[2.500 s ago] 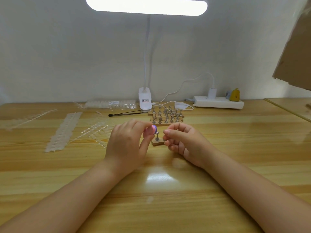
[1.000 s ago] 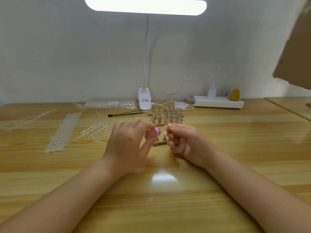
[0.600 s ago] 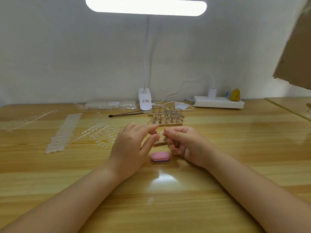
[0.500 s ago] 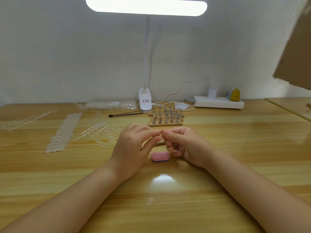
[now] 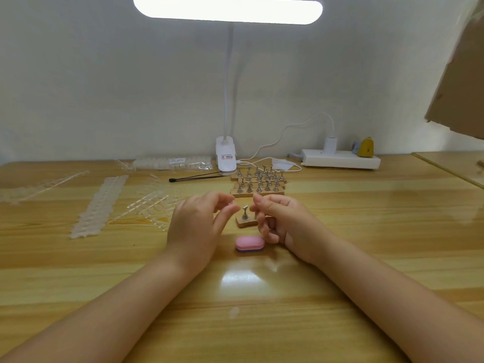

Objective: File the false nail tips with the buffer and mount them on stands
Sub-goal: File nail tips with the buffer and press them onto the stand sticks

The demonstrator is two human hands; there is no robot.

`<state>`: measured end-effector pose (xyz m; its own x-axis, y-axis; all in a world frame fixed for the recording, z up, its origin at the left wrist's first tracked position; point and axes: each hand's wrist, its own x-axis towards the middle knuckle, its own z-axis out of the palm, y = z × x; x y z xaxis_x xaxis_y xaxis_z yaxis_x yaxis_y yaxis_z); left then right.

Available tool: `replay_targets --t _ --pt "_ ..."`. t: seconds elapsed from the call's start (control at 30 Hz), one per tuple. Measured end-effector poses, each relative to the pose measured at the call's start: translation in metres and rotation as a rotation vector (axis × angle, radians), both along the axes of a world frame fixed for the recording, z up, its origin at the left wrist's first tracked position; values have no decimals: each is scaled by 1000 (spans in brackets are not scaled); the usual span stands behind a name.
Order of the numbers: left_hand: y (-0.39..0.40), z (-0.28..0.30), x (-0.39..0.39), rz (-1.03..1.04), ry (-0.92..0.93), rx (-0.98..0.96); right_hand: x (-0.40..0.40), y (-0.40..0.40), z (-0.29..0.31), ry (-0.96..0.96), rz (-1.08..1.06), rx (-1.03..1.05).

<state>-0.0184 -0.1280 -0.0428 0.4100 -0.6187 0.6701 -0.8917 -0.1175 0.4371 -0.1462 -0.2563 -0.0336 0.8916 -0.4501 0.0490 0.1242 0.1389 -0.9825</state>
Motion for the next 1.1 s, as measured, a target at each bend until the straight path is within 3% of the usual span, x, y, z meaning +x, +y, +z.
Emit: replay_targets --t 0.13,0.23,0.4,0.53,0.67,0.9,1.1 --pt "-5 -6 9 126 82 130 -1 1 0 -32 -56 45" --pt "-9 -9 10 94 79 261 -1 0 0 -49 -195 26" --pt "-11 -11 11 13 71 292 -1 5 -2 120 -436 -474" --pt "-10 -10 8 -46 67 269 -1 7 -8 249 -471 -870" --pt "-8 -8 6 -80 54 220 0 7 -10 360 -475 -1108" --pt "-6 -7 3 -84 13 241 2 8 -9 475 -467 -1240" --pt "-6 -7 3 -80 15 248 1 11 -10 453 -464 -1301"
